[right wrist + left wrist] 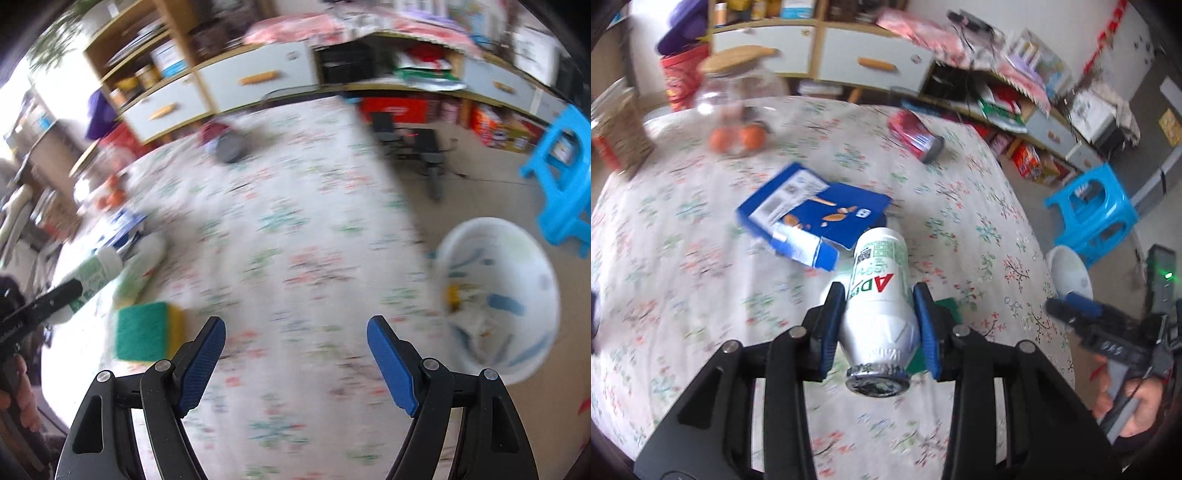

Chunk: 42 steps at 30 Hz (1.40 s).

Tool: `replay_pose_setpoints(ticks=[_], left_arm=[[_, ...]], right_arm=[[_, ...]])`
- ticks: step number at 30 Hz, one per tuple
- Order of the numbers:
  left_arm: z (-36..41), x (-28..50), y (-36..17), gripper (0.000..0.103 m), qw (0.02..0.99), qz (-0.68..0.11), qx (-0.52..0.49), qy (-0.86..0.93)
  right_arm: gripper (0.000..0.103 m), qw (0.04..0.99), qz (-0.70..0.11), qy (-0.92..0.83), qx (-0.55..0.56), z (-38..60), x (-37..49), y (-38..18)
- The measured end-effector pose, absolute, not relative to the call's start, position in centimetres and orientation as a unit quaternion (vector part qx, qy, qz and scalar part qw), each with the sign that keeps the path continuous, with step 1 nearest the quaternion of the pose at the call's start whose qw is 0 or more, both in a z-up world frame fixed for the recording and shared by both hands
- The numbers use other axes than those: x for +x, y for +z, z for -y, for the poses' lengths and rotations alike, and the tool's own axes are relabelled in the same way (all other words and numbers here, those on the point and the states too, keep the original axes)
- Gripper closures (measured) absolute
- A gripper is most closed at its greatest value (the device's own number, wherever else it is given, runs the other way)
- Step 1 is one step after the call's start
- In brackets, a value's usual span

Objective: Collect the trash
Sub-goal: 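Grasp the green-and-yellow sponge with the right gripper while the left gripper holds the bottle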

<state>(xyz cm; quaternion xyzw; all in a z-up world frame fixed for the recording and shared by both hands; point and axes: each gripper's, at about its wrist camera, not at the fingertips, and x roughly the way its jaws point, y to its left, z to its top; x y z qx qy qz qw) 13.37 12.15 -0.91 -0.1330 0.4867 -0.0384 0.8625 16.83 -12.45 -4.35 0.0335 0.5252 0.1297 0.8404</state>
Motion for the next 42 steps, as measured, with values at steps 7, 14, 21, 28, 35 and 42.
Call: replay_pose_setpoints(ticks=[7, 14, 21, 28, 35, 42], left_arm=[[-17.2, 9.9, -0.8, 0.063, 0.870, -0.468, -0.156, 0.002], [-20.0, 8.2, -1.5, 0.063, 0.868, -0.468, -0.168, 0.021], [-21.4, 7.4, -2.1, 0.063, 0.866, -0.469, -0.171, 0.033], [-21.4, 7.5, -2.2, 0.063, 0.866, -0.470, -0.167, 0.032], [-20.7, 7.7, -1.7, 0.063, 0.870, -0.464, -0.163, 0.023], [-19.0, 8.2, -0.7, 0.063, 0.878, -0.451, -0.159, 0.007]], right_arm=[[0.016, 0.812, -0.548, 0.200, 0.017, 5.1, 16.0, -6.4], [0.010, 0.799, -0.562, 0.214, 0.003, 0.9, 15.6, -8.0], [0.009, 0.795, -0.572, 0.203, -0.018, -1.6, 15.7, -9.4], [0.009, 0.798, -0.575, 0.180, -0.029, -1.9, 16.3, -10.5], [0.015, 0.812, -0.553, 0.182, -0.032, -0.6, 15.8, -8.8], [0.015, 0.832, -0.529, 0.169, 0.000, 3.7, 15.9, -6.3]])
